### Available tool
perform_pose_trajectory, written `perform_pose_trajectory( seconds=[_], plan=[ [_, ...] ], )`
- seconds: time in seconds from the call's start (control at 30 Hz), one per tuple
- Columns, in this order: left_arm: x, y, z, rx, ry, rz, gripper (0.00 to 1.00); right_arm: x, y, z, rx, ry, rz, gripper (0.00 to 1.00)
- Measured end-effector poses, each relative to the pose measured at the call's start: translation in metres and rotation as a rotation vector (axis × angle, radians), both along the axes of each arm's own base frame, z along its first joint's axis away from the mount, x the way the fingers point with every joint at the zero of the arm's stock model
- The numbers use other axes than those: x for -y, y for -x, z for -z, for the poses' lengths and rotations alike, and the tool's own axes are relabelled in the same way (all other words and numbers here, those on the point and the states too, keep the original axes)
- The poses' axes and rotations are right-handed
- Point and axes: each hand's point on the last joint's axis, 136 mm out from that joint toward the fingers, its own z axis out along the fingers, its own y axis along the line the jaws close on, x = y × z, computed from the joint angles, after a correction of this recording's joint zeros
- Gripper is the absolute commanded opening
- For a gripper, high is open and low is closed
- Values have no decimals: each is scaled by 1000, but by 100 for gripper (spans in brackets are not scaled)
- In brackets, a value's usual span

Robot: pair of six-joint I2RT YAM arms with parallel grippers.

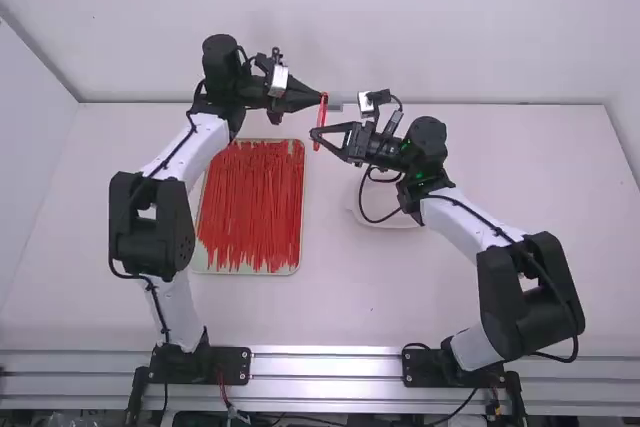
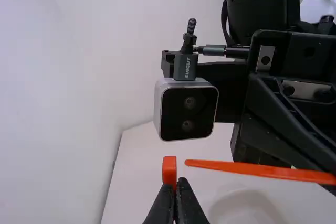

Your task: Fasten the cable tie

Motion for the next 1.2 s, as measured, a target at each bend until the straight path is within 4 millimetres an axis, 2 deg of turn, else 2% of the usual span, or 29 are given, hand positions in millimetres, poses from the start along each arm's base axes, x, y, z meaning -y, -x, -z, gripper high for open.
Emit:
perform_pose_trajectory(
  seconds=[1.2],
  plan=[
    [3,3,-4,47,5,15,2,0,-1,0,3,0,5,0]
  ],
)
